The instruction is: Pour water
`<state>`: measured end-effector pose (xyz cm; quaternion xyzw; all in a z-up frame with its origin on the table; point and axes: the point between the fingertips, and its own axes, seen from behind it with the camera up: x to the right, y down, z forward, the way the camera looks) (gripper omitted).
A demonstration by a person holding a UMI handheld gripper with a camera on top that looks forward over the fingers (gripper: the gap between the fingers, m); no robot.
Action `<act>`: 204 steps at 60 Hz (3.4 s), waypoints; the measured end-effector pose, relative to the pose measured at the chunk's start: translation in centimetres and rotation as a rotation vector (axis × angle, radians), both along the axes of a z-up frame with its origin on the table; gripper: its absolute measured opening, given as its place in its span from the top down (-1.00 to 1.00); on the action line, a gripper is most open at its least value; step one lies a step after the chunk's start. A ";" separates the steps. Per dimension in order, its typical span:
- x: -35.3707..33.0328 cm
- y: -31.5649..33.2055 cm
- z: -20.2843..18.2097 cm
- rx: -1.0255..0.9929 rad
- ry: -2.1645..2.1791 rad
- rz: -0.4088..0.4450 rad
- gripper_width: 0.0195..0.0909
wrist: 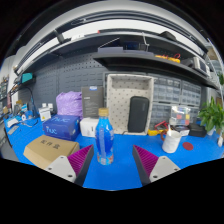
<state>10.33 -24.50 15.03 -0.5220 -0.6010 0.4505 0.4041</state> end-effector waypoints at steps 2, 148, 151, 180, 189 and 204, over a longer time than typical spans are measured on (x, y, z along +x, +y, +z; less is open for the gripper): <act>-2.0 -3.3 -0.9 -0.002 -0.004 0.002 -0.68; -21.2 11.4 1.3 -1.614 -0.324 -0.316 0.47; -21.3 12.5 2.5 -1.453 -0.278 -0.270 0.46; -22.8 30.8 10.0 -0.324 0.103 -0.185 0.46; -22.8 36.2 5.9 -0.196 0.106 -0.258 0.47; -23.7 39.8 -2.4 -0.086 0.042 -0.275 0.47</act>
